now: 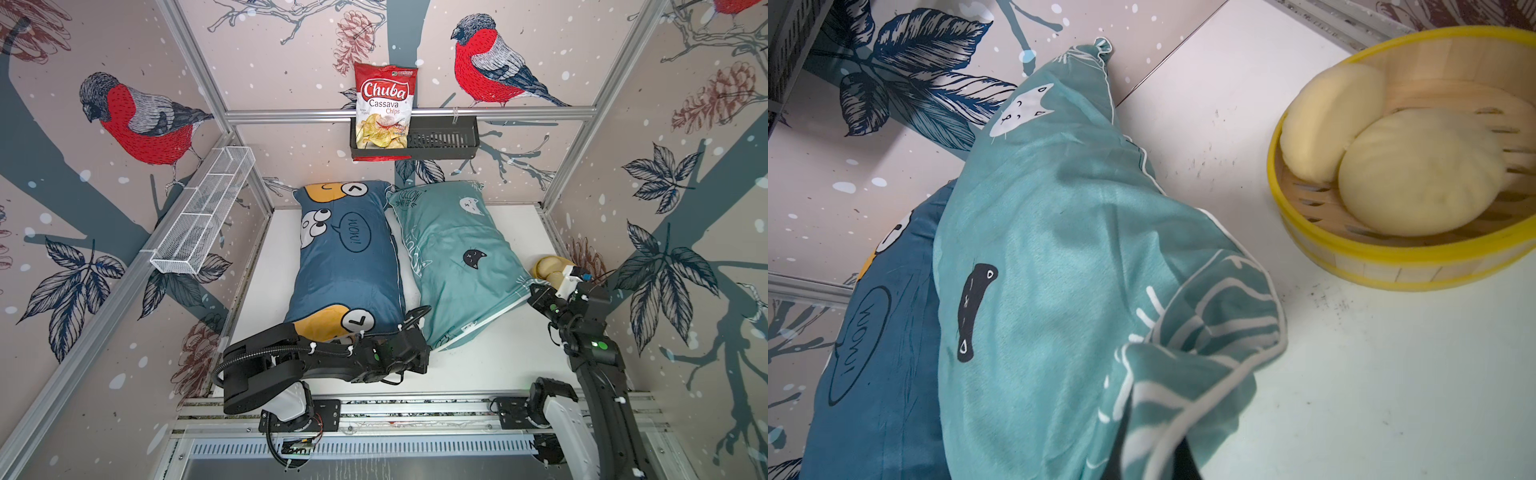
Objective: Zip up pillowcases
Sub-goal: Zip the zipper on the pillowcase, then place the pillowcase at the center of the board.
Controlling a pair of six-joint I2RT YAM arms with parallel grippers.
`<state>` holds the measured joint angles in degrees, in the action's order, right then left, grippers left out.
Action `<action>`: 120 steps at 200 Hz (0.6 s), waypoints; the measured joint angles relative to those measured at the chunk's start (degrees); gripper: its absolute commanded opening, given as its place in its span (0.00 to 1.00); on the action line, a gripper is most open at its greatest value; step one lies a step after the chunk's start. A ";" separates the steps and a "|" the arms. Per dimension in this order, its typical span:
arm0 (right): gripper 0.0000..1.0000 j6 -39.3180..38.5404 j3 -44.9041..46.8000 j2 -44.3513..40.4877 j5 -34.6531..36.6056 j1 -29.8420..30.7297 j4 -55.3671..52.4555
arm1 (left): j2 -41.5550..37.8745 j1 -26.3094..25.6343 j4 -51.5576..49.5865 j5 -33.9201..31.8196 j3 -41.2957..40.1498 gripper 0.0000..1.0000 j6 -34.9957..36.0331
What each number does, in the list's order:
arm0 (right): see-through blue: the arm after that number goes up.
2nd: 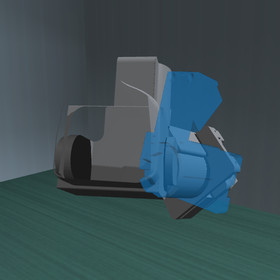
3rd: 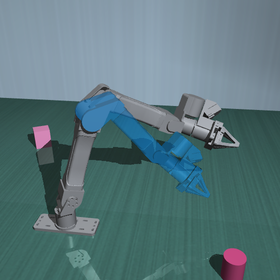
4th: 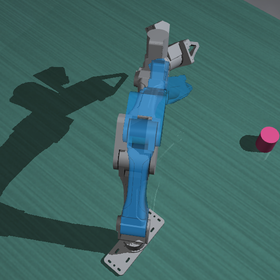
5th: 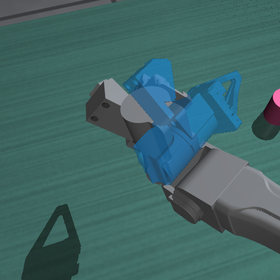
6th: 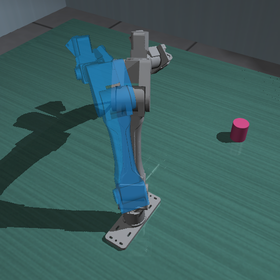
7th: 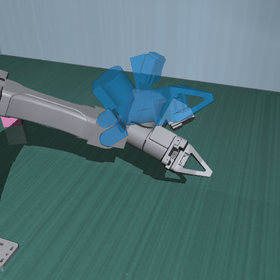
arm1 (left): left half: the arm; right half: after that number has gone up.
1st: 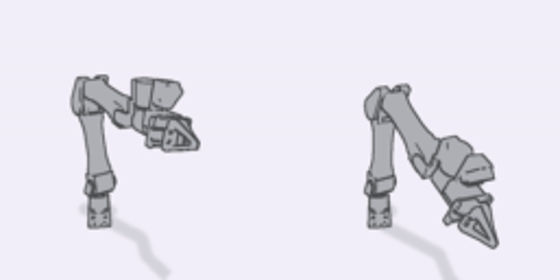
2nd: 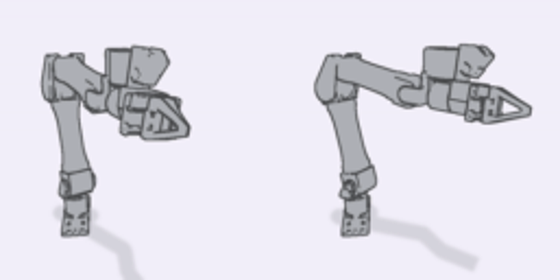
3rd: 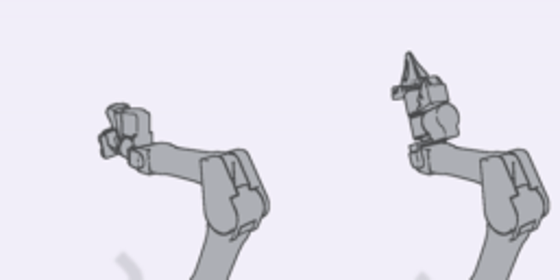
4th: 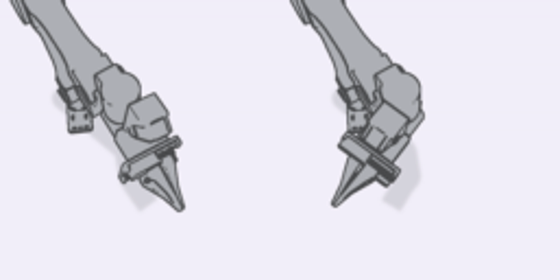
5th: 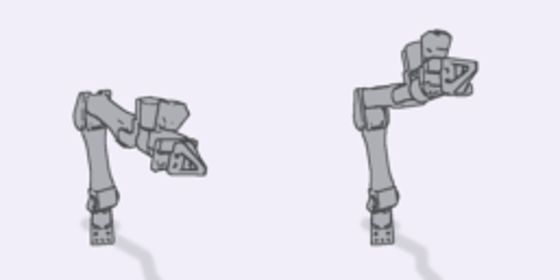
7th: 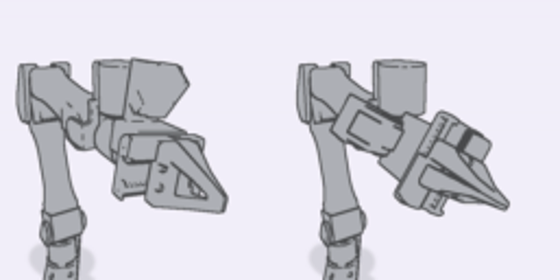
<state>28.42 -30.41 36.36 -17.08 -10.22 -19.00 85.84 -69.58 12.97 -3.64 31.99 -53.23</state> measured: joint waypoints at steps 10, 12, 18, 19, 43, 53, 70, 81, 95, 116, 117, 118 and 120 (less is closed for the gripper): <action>0.00 -0.04 0.00 0.04 0.13 -0.20 0.07 | -0.20 0.00 -0.04 -0.20 -0.24 0.00 -0.33; 0.00 -0.04 0.00 0.07 0.17 -0.26 0.09 | -0.22 0.00 -0.04 -0.22 -0.26 0.00 -0.46; 0.00 -0.11 0.00 0.07 0.28 -0.35 0.09 | -0.37 0.00 -0.07 -0.37 -0.44 0.00 -0.46; 0.00 -0.13 0.00 0.09 0.31 -0.35 0.11 | -0.39 0.00 -0.07 -0.39 -0.46 0.00 -0.46; 0.00 -0.15 0.00 0.44 0.42 -0.50 0.44 | -0.68 0.00 -0.17 -0.70 -0.70 0.00 -0.61; 0.00 -0.15 0.02 0.44 0.39 -0.59 0.50 | -0.70 0.00 -0.17 -0.81 -0.63 0.00 -0.61; 0.05 -0.15 0.37 0.44 0.37 -0.68 0.96 | -0.70 0.00 -0.42 -0.90 -0.22 0.00 -0.61; 0.33 -0.20 0.44 0.44 0.37 -0.70 0.96 | -0.70 0.00 -0.55 -0.92 0.07 0.11 -0.63; 0.65 -0.83 0.15 0.55 0.33 -0.72 0.85 | -0.98 0.00 -0.66 -1.03 0.17 0.40 -0.72; 0.95 -2.60 -2.10 0.44 0.35 -0.74 -0.50 | -2.32 0.00 -1.53 -1.09 0.83 0.64 -0.79; 0.96 -2.67 -2.19 0.42 0.37 -0.74 -0.57 | -2.43 0.00 -1.64 -1.09 0.94 0.65 -0.76; 0.96 -2.75 -2.29 0.39 0.37 -0.74 -0.66 | -2.47 0.00 -1.68 -1.11 0.98 0.66 -0.76; 0.98 -2.89 -2.60 0.33 0.39 -0.74 -0.83 | -2.64 0.00 -1.79 -1.14 1.14 0.68 -0.79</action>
<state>25.54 -33.01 36.69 -16.69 -10.96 -19.84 83.20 -69.58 11.18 -4.78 33.12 -54.02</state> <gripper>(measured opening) 0.709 0.561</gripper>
